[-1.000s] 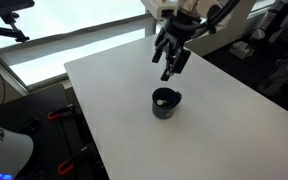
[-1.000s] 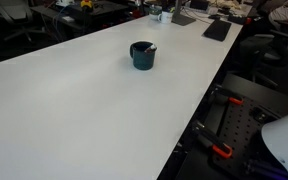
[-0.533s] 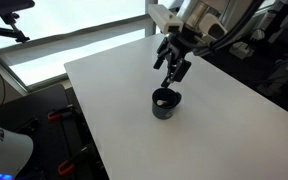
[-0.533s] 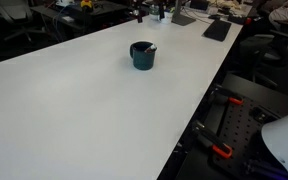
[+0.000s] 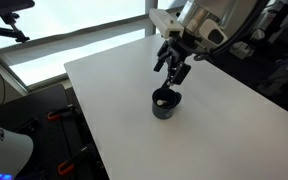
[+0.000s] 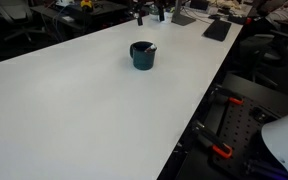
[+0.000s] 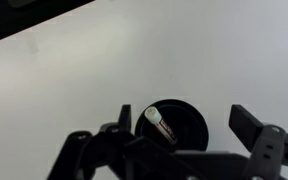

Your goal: Remove the red marker from the green mug.

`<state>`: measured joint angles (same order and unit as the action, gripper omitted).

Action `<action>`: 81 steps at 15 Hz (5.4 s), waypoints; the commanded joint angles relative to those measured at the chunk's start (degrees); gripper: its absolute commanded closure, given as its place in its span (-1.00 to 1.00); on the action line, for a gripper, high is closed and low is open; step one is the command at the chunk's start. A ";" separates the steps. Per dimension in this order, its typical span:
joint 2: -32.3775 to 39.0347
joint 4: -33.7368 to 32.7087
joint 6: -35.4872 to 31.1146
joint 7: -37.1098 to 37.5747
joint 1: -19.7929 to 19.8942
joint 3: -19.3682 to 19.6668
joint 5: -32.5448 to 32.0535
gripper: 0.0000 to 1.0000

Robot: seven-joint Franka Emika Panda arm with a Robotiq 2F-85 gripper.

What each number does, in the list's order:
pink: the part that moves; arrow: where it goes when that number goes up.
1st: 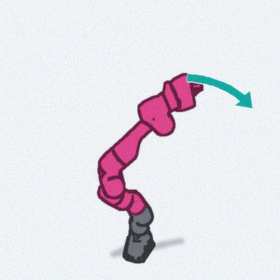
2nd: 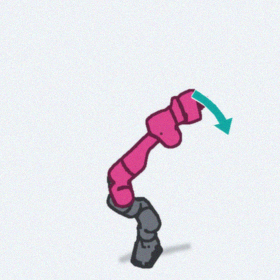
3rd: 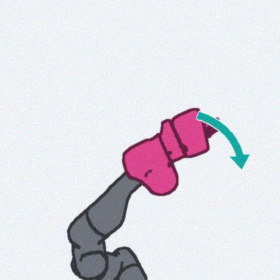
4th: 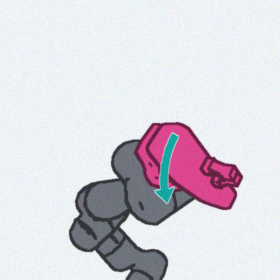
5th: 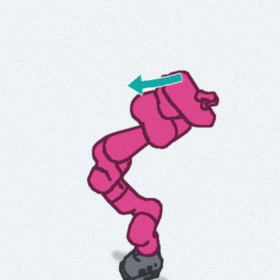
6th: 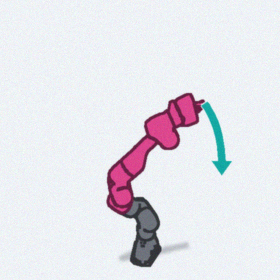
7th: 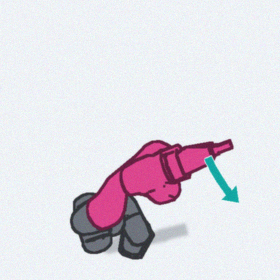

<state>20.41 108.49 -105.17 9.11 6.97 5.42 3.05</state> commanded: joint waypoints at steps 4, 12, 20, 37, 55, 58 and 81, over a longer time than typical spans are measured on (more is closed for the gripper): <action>2.70 -2.35 1.54 -1.93 0.33 0.57 0.08 -1.00; 5.06 -3.96 0.77 -12.34 2.04 0.53 -4.25 -1.00; 6.57 -5.60 1.59 -14.70 2.55 0.34 -4.71 -1.00; 12.80 -7.91 -1.21 -15.65 1.86 -0.34 -6.16 -1.00; 14.55 -7.60 -0.76 -14.23 1.91 -0.19 -5.55 -0.22; 14.70 -7.59 -0.70 -14.21 1.95 -0.21 -5.44 0.25; 7.57 -5.58 -0.27 -9.93 2.47 1.15 -3.33 0.89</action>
<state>31.66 101.13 -105.70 -2.88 9.63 6.08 -0.84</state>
